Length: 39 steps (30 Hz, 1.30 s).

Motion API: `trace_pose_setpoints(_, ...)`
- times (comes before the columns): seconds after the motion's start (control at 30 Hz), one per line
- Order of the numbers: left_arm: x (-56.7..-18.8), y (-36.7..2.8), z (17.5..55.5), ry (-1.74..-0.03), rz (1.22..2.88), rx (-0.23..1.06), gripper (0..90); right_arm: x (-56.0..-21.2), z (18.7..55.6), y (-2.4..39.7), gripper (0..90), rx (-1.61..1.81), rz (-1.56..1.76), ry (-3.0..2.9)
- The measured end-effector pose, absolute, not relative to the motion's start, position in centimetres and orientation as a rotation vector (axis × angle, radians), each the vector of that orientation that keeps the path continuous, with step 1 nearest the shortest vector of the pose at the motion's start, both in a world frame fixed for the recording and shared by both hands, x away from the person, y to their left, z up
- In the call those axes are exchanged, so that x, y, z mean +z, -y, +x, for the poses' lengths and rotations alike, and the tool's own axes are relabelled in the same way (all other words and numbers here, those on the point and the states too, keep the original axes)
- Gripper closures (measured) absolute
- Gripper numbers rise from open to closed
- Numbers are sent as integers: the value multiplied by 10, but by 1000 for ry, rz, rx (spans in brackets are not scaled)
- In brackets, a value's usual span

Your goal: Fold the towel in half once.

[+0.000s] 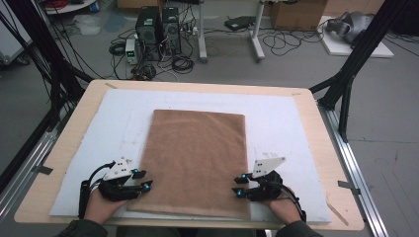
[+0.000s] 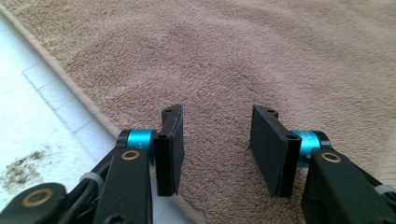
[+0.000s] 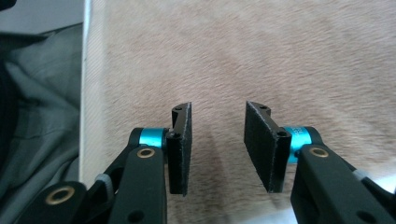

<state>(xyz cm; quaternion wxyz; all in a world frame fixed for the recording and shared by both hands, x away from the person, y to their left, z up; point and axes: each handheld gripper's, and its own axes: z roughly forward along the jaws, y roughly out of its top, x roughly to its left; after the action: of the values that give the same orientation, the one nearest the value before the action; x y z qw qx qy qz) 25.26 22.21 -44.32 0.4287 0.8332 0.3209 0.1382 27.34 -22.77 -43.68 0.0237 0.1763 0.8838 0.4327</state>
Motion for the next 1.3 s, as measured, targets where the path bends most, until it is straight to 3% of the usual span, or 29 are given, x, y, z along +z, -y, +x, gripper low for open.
trace_pose_setpoints(0.27,-443,-225,258,-803,2052,340,513,-433,289,230,491,1378,632,-2665)
trace_pose_setpoints(0.57,-437,-228,270,-844,2010,328,411,-427,314,230,340,1370,740,-2576)
trace_pose_setpoints(1.3,-430,-233,287,-891,1991,330,383,-428,328,238,316,1300,800,-2559)
